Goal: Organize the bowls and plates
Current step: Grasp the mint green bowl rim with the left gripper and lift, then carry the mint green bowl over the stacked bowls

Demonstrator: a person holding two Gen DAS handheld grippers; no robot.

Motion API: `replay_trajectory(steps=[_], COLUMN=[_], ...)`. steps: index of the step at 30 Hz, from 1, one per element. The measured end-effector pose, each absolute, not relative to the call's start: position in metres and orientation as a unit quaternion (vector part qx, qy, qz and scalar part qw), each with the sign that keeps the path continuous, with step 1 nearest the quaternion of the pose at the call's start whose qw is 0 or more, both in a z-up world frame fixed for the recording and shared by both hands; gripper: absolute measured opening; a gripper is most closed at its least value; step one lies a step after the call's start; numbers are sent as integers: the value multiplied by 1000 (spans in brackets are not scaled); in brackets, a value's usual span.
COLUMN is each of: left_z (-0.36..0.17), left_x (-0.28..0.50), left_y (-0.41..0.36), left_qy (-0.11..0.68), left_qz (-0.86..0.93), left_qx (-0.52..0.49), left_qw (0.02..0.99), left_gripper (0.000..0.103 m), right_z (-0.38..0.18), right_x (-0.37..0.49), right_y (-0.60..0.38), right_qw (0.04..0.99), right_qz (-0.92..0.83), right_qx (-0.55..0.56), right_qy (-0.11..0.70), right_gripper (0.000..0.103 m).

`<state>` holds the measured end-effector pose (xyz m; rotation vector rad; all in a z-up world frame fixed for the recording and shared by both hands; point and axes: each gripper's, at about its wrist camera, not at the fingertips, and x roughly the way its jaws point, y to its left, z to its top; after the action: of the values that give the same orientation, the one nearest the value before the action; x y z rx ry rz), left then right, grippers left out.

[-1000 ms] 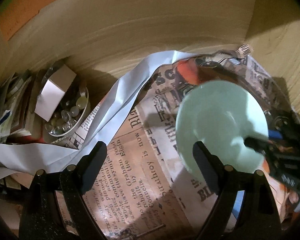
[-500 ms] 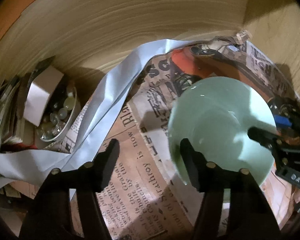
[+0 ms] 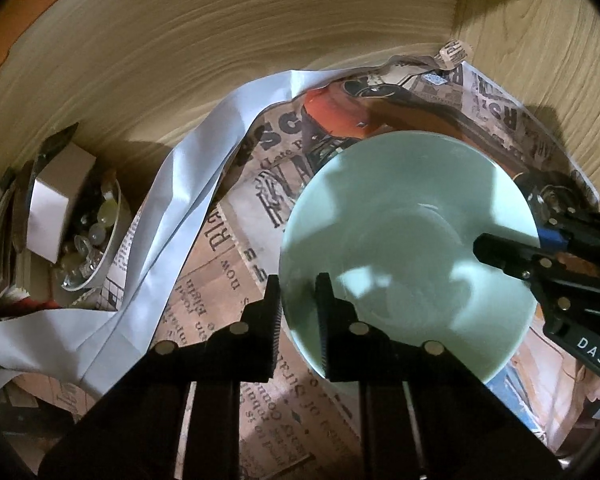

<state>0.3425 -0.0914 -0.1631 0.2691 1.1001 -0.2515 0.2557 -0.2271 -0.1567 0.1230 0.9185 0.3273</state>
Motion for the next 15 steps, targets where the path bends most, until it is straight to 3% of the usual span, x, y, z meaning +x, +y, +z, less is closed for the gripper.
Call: replay_trajectory(steps=[15], left_z=[-133], left_x=[305], left_y=[-75], left_qy=[487], left_qz=[-116], left_qx=[119], left_qw=[857], left_gripper=[15], right_z=[-125], right_x=[227], right_y=[-218], right_qw=[898], right_qz=[162], right_qx=[55], right_qy=[406], right_gripper=[15])
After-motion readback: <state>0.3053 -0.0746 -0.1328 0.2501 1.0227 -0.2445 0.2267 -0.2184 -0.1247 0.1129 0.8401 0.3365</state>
